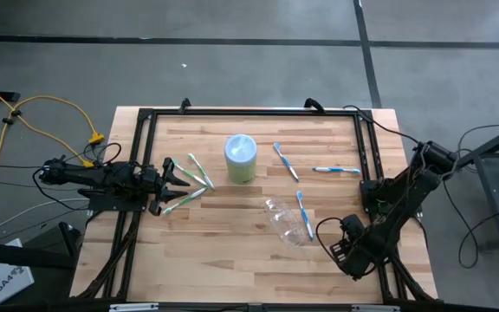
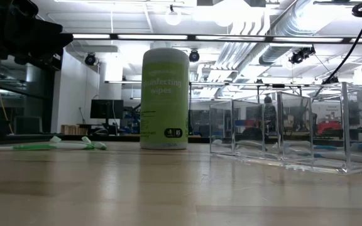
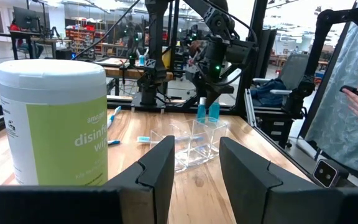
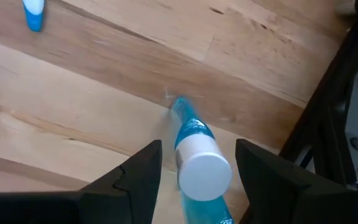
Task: Pick & Place toothbrushing station
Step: Put the top mouthwash into the transparent organizer
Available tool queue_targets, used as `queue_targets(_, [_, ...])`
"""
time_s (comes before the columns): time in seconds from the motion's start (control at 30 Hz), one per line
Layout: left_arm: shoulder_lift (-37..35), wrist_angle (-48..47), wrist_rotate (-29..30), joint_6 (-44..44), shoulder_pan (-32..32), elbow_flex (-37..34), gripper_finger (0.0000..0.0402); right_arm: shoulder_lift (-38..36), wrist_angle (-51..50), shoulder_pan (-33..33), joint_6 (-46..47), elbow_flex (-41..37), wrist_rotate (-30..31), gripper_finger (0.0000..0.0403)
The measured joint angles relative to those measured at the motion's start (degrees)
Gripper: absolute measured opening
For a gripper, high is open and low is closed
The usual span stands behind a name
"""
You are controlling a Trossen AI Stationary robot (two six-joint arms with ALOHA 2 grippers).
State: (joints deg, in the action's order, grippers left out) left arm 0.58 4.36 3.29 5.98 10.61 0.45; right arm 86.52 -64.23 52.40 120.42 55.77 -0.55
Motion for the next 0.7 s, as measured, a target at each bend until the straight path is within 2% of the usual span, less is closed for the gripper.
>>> queue_targets(0.13, [0.0, 0.0, 0.0, 0.0, 0.0, 0.0, 0.0124, 0.0, 0.0, -0.4, 0.0, 0.0, -1.1, 0.0183])
queue_targets(0.47, [0.0, 0.0, 0.0, 0.0, 0.0, 0.0, 0.0124, 0.0, 0.1, -0.5, -0.2, 0.0, -1.1, 0.0110])
queue_targets(0.7, [0.0, 0.0, 0.0, 0.0, 0.0, 0.0, 0.0124, 0.0, 0.2, -0.5, -0.2, 0.0, -1.0, 0.0103])
